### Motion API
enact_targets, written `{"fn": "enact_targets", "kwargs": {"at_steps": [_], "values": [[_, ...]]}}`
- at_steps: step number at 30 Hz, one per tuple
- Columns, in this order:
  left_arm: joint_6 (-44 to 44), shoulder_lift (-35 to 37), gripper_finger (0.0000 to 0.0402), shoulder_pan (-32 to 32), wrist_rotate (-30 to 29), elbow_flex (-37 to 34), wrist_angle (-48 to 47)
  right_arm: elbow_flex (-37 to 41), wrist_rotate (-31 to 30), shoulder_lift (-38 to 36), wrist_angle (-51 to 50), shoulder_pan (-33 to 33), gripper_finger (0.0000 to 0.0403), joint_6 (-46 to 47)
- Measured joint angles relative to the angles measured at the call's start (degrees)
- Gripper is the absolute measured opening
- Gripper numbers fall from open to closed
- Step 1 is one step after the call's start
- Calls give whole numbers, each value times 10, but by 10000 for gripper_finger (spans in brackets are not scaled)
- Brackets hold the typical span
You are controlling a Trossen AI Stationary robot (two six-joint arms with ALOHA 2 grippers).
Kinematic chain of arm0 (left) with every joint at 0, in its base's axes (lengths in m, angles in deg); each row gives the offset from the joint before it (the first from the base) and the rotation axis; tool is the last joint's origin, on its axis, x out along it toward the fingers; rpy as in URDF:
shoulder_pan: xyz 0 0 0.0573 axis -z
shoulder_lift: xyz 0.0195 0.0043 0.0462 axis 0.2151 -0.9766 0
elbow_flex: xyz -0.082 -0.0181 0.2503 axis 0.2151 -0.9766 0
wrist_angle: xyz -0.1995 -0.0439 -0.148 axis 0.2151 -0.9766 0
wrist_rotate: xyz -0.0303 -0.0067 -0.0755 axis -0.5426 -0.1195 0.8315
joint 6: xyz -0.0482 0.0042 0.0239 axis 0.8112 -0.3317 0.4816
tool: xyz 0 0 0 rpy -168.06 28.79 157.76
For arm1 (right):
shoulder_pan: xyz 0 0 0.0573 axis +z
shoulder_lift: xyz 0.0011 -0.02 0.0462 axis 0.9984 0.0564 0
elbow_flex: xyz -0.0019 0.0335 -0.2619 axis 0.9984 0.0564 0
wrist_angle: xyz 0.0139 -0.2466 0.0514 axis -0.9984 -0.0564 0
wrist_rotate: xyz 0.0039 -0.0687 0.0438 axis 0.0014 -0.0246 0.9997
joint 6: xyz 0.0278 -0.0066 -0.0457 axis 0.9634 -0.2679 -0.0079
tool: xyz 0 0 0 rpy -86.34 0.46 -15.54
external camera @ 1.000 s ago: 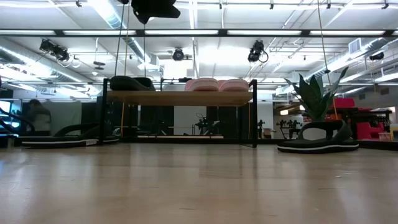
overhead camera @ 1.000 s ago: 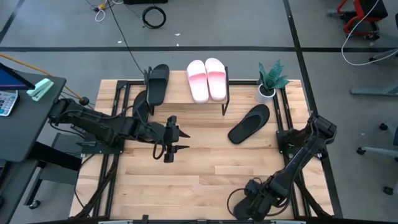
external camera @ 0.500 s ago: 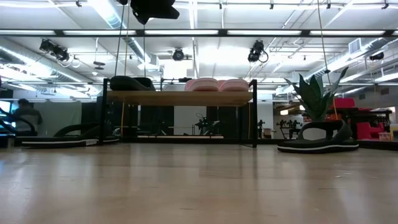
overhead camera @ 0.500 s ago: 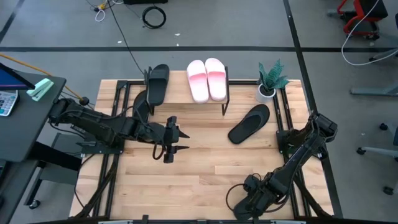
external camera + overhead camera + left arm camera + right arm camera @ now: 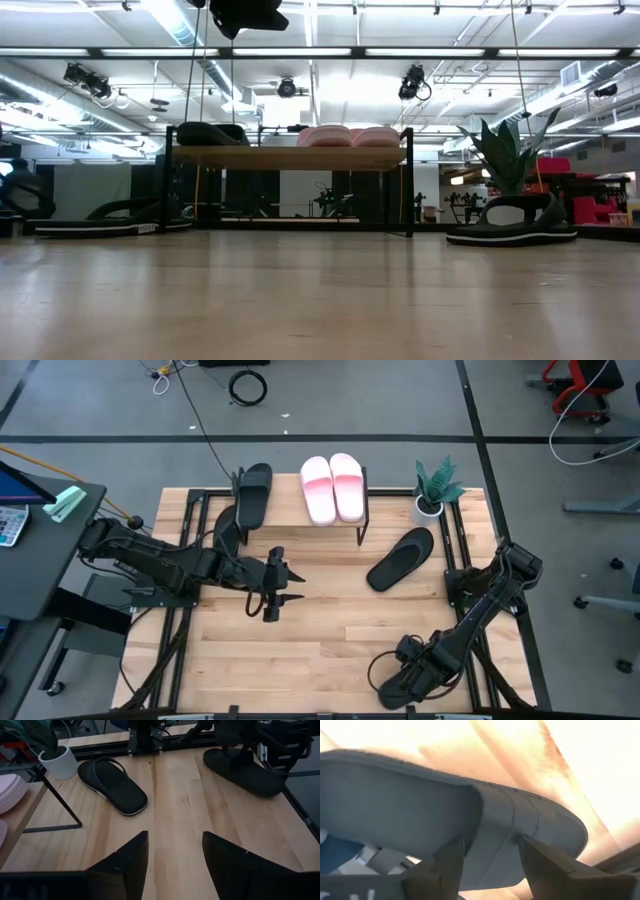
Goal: Pick and place slides into the shelf
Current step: Align the black slide on the shelf with the other black slide
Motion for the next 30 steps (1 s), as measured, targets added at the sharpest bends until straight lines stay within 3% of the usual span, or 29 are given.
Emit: {"fn": "enact_targets", "kwargs": {"at_steps": [12,19,24,30], "values": [[0,0,193,0,0,0,0,38,-1,0,-120,0,170,-9],[-11,0,188,-1,0,0,9,86,0,0,-137,0,144,-4],[-11,1,189,-1,-1,0,19,100,-1,0,-143,0,110,-4],[-5,31,178,0,-34,0,17,70,-5,1,-146,0,36,6]]}}
